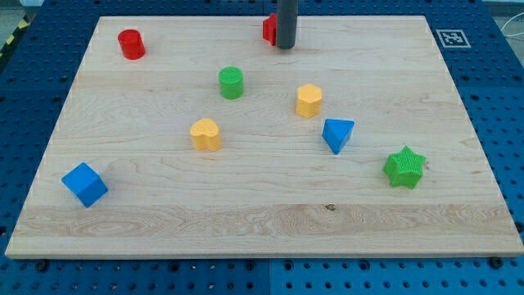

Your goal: Move your arm closer to the red circle

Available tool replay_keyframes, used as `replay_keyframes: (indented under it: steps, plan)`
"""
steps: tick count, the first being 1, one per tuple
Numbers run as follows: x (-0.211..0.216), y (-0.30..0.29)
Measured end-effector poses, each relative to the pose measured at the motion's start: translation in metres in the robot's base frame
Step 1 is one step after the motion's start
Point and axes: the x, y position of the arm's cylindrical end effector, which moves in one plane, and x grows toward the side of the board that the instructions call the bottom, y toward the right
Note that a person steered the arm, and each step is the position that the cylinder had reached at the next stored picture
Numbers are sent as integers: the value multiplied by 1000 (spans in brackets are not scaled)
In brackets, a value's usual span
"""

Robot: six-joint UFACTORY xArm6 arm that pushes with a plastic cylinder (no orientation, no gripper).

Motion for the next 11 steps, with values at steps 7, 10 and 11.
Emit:
replay_keyframes:
  steps: [7,10,11]
  plan:
    - [46,-210]
    - [33,-284]
    - [5,-284]
